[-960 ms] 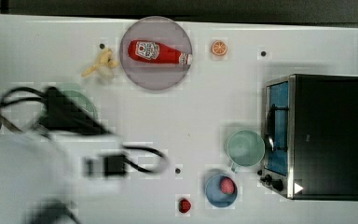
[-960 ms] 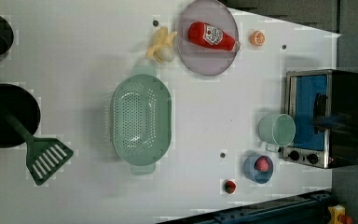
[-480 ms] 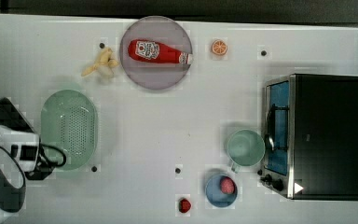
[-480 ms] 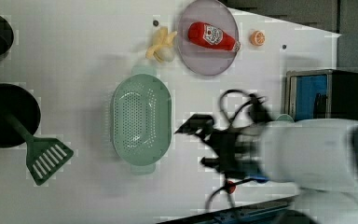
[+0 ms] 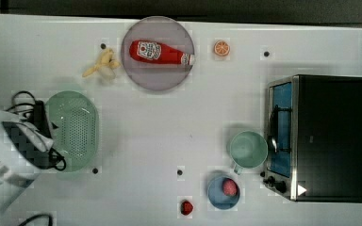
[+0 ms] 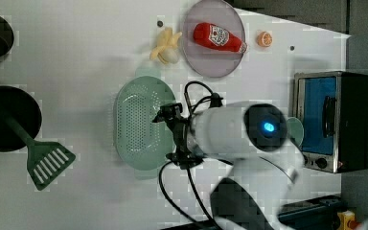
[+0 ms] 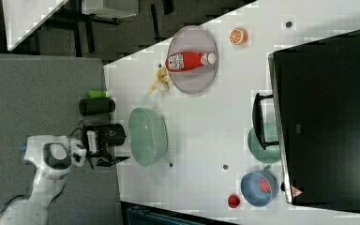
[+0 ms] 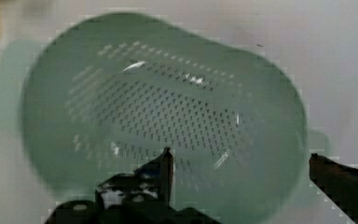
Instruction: Drag strainer left to right.
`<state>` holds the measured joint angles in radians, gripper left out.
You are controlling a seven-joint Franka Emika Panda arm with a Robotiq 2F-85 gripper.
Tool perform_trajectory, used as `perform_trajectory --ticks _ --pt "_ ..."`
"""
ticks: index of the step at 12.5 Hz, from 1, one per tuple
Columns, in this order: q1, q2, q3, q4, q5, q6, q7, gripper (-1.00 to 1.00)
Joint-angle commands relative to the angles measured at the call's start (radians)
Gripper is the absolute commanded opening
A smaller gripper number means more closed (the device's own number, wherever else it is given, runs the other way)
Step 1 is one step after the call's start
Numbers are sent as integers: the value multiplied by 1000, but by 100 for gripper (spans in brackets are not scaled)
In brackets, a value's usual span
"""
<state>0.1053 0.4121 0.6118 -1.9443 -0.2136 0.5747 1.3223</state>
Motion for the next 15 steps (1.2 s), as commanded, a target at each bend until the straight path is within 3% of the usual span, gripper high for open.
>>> perform_trajectory --ticks 1,5,11,15 --pt "-20 86 -19 -7 -40 124 187 100" --pt "-20 192 -78 -46 -67 323 186 100" --pt "-24 185 -166 -147 -94 413 181 100" --pt "-65 125 -176 -234 -94 454 165 100"
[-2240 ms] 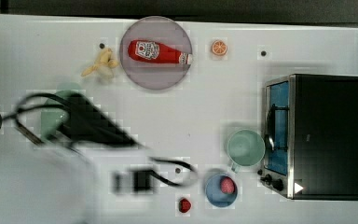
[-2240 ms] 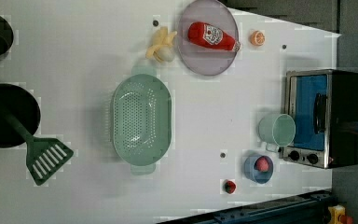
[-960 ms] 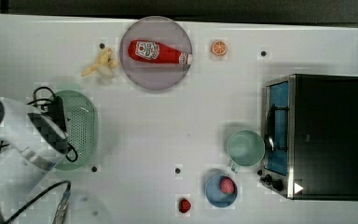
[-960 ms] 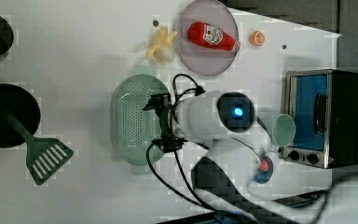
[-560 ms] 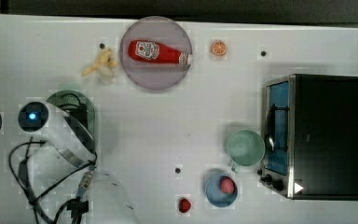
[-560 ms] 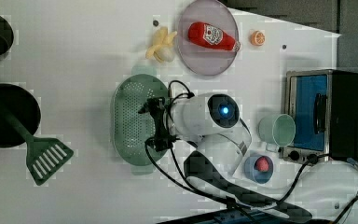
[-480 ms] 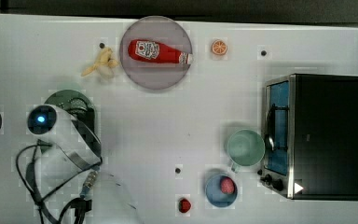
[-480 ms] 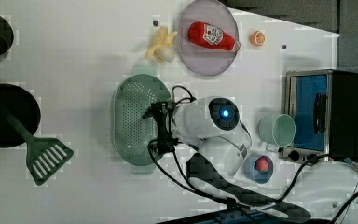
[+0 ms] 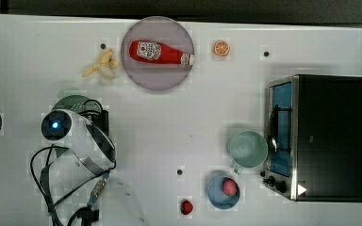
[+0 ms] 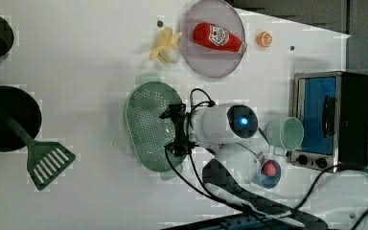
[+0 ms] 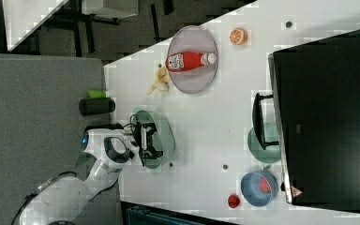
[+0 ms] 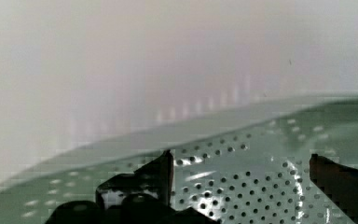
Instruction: Drag strainer left to right.
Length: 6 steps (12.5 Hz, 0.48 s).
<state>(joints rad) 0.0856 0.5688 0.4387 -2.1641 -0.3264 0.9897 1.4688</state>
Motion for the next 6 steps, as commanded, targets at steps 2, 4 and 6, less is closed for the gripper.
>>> perform_trajectory --ticks 2,4,6 --pt "-78 -71 -4 -67 18 55 8 100" --pt "-113 -100 -5 -111 18 59 -3 100" --pt "-144 -117 -16 -145 18 74 -59 100"
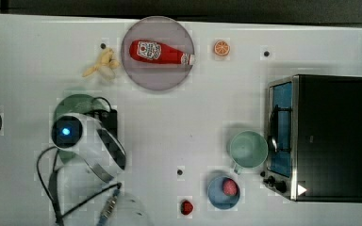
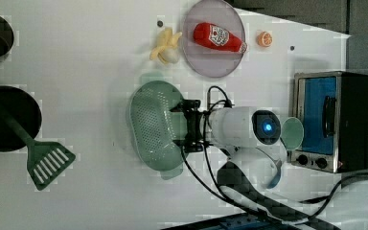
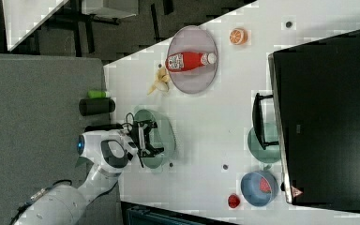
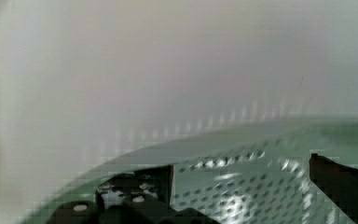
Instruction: Drag strainer left to right.
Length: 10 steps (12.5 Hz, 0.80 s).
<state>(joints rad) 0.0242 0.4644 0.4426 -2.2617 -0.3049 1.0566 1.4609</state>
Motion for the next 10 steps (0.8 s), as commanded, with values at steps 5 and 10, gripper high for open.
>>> perform_trajectory --ticks 5,10 --pt "-137 -36 -90 -104 -3 79 -175 100" --pt "-168 -54 -192 -121 -3 81 -316 100"
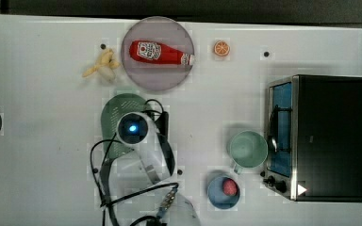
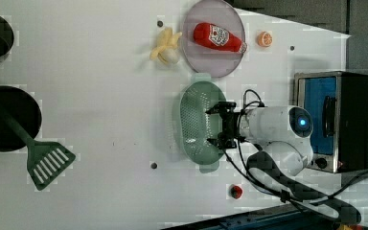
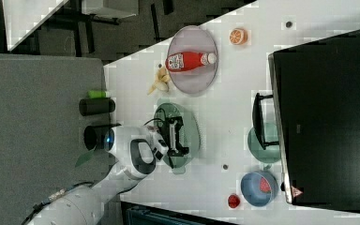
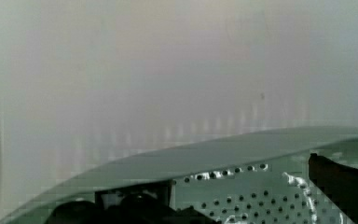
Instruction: Drag strainer left to right.
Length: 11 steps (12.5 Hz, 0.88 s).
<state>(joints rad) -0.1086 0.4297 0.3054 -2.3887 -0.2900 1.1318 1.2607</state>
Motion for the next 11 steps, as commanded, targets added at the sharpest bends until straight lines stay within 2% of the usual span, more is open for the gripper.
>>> perform_trajectory --ticks 1,7,11 --pt "-37 -24 -79 2 -18 7 -144 100" --pt "-44 -30 -224 -1 -18 31 -307 100" --pt "-47 -30 -302 -1 -18 37 -340 100"
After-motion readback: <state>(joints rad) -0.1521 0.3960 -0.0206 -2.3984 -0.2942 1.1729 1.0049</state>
